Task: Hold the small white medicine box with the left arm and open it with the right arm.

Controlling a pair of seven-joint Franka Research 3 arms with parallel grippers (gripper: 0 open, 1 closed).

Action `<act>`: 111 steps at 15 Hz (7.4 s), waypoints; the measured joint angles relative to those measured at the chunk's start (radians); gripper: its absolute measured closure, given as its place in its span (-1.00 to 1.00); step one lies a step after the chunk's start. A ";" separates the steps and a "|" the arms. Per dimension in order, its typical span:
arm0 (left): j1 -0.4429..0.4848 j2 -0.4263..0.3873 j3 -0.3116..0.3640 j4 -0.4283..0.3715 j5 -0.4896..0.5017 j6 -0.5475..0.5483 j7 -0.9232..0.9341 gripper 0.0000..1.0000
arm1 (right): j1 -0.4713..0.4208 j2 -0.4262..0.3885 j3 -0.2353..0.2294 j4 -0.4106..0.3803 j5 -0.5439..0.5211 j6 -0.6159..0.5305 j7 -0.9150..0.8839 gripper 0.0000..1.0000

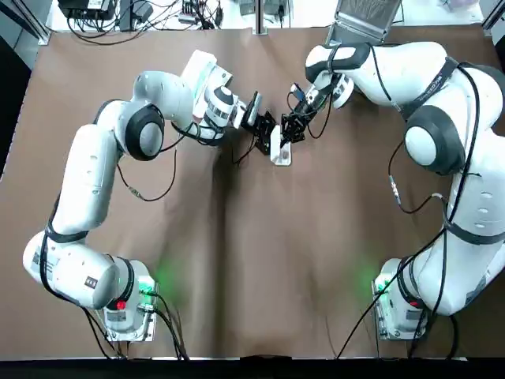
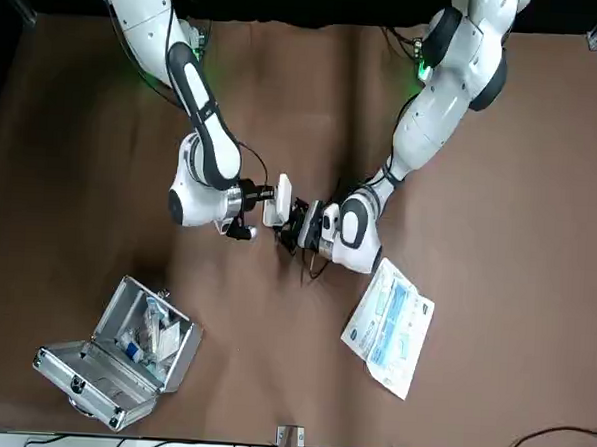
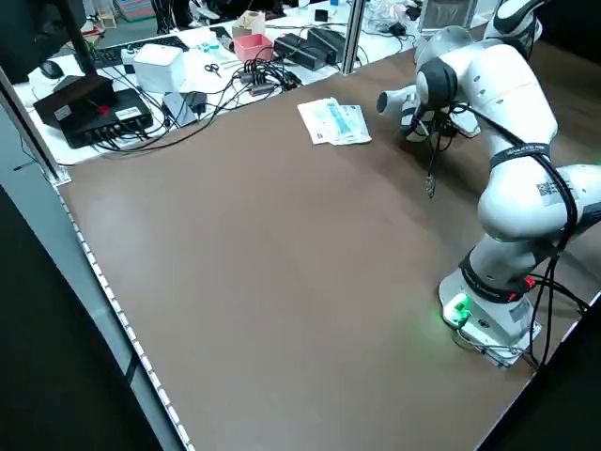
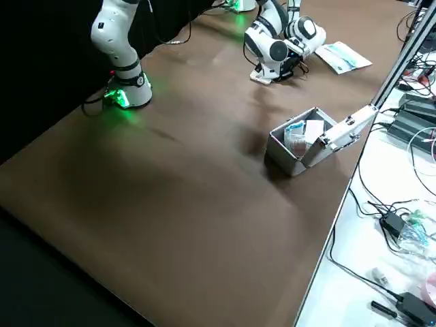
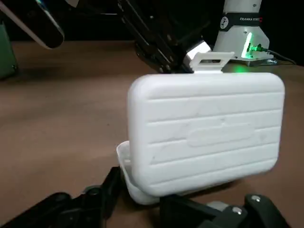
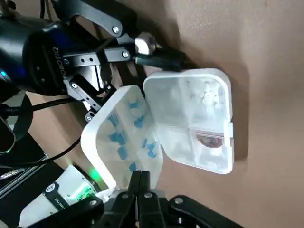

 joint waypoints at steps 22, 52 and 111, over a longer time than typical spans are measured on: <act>0.076 -0.003 0.004 0.017 0.073 -0.108 -0.037 -0.81 | 0.039 0.003 0.001 0.016 0.045 0.018 0.006 0.98; 0.401 -0.424 0.041 0.046 0.628 -0.490 -0.822 -0.99 | 0.174 0.081 0.004 0.039 0.092 0.238 0.017 0.98; 0.347 -0.967 0.243 0.032 1.258 -0.672 -2.443 -0.99 | 0.032 -0.199 -0.650 0.604 -0.638 -0.833 0.080 -0.48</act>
